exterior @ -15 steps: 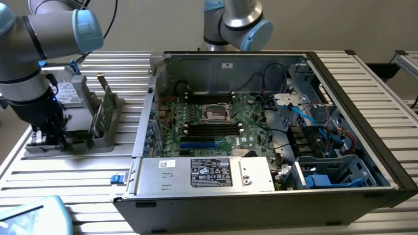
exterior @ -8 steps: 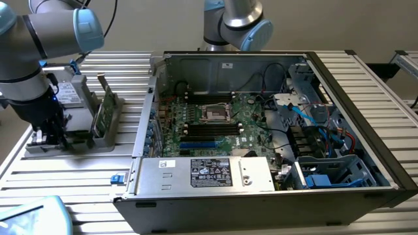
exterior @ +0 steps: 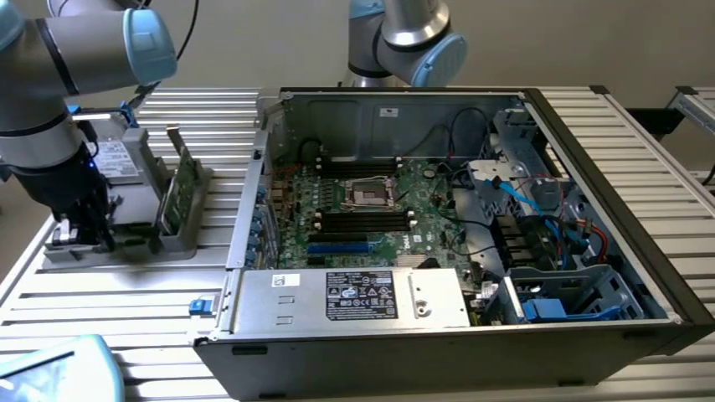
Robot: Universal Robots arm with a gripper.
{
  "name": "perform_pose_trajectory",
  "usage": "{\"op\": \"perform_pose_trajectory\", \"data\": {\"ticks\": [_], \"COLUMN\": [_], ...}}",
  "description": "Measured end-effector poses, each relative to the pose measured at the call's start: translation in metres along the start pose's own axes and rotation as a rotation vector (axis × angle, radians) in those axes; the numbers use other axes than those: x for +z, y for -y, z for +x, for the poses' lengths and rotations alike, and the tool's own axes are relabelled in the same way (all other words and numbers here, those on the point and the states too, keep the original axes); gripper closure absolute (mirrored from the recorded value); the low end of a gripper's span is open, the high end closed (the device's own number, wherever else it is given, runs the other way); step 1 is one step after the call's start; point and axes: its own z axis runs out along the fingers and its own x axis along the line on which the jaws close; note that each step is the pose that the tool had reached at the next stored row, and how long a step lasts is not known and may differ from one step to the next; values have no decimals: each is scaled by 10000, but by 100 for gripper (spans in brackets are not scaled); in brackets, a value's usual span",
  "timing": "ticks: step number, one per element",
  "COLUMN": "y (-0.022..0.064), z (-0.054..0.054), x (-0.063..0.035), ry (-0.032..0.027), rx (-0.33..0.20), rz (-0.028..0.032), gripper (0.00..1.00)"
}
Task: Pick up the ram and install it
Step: 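Pick up the ram and move it above insertion slot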
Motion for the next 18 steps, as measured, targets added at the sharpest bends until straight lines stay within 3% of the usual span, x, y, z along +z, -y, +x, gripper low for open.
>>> {"op": "perform_pose_trajectory", "data": {"ticks": [14, 18], "y": [7, 2], "z": [-1, -3], "x": [-133, -214], "ry": [13, 20], "rx": [159, 224], "rz": [-5, -6], "gripper": [85, 85]}}
